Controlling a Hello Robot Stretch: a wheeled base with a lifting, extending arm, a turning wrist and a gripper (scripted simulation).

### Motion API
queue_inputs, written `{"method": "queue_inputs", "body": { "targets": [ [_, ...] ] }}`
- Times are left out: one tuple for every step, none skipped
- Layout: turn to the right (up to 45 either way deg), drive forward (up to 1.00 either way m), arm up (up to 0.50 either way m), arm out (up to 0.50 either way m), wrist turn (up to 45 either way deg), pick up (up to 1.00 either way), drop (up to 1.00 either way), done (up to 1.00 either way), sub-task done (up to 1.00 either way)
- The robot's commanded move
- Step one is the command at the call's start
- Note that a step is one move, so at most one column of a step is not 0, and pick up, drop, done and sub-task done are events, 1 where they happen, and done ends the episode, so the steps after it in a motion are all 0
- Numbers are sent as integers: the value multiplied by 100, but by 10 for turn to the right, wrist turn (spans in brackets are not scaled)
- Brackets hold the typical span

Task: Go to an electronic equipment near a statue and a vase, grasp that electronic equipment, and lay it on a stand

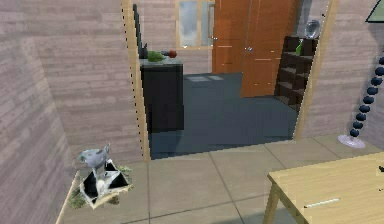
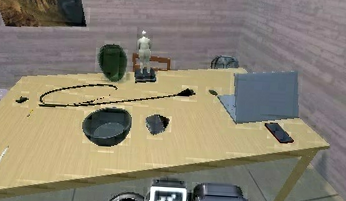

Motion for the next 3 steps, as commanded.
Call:
{"method": "queue_inputs", "body": {
  "targets": [
    [0, 0, 0, 44, 0, 0, 0, 0, 0],
    [0, 0, 0, 0, 450, 0, 0, 0, 0],
    [0, 0, 0, 0, 450, 0, 0, 0, 0]
  ]
}}
